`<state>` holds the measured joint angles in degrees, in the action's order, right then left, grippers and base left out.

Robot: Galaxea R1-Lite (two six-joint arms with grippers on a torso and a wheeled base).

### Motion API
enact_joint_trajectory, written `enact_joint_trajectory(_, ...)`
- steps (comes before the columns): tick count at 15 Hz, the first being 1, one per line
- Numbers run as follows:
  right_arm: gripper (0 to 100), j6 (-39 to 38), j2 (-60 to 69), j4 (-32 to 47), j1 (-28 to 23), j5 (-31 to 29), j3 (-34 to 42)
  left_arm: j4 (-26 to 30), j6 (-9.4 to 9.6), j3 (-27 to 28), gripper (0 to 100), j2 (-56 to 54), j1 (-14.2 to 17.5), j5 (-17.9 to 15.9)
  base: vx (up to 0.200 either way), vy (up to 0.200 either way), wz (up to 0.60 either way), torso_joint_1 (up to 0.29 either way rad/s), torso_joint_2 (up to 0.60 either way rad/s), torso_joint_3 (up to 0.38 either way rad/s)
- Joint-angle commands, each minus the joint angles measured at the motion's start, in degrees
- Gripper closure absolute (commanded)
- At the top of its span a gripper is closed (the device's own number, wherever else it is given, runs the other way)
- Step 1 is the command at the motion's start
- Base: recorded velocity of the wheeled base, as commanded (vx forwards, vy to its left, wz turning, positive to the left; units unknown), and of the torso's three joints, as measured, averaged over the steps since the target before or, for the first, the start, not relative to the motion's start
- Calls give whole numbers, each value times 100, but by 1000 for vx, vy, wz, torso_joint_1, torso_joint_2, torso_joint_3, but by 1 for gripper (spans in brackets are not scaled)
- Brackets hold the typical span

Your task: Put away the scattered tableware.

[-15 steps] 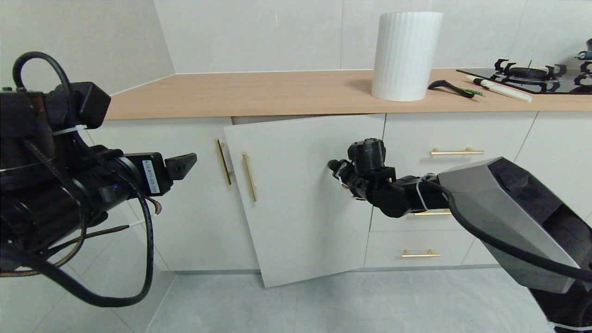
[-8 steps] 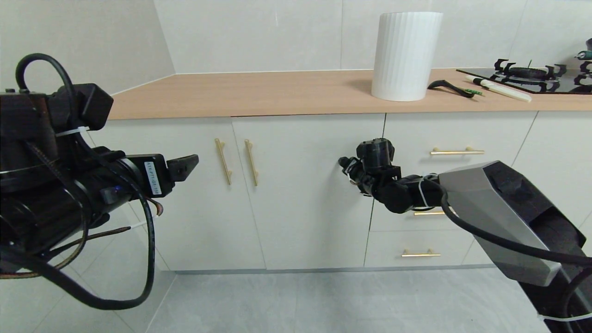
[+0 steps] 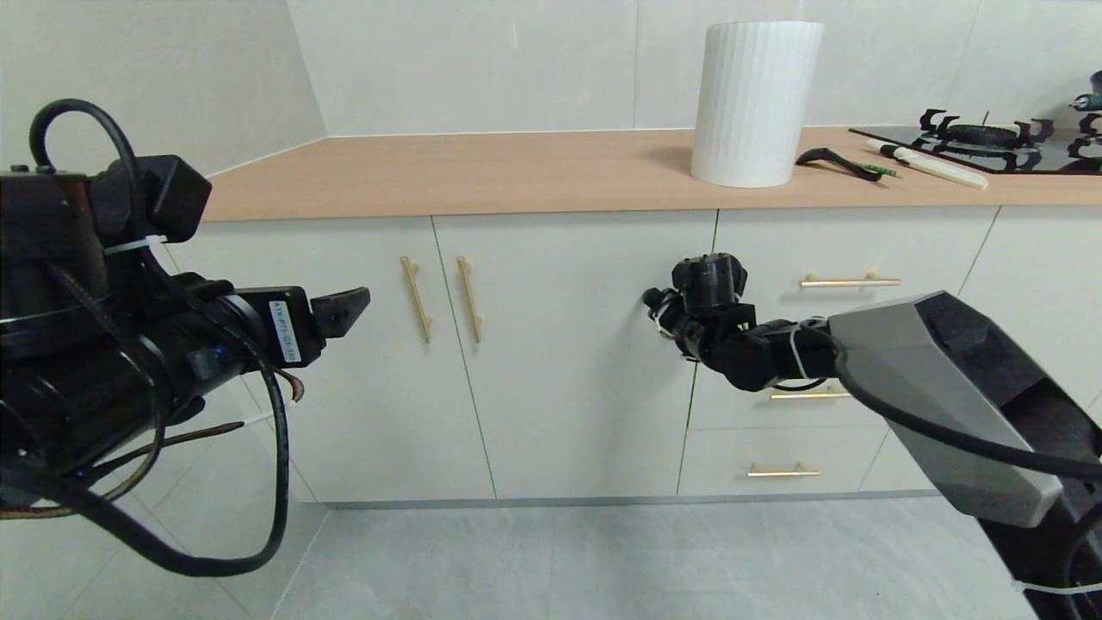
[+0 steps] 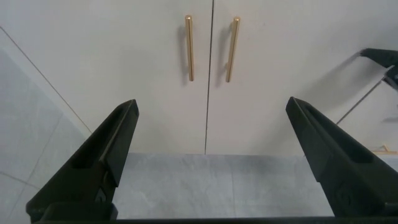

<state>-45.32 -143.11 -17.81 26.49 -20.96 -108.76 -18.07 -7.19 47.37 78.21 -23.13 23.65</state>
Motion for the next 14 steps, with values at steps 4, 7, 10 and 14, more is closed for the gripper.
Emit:
enact_joint_trajectory(4,0,665,3755,6,392,-269,3072,-13,-45,-475,0,-571,-60,34,0,0,0,0,0,0)
enact_joint_trajectory(7,0,1702,6022,-3,401,-998,4900,5,-10,-1301,0,-1757,221,34,0,0,0,0,0,0)
enact_joint_trajectory(10,0,3355,8562,-3,-355,-1060,6877,444,201,-2215,0,-3269,291,34,0,0,0,0,0,0)
enact_joint_trajectory(14,0,4910,11428,137,-1471,-884,8020,1886,412,-2707,0,-5194,643,-18,0,0,0,0,0,0)
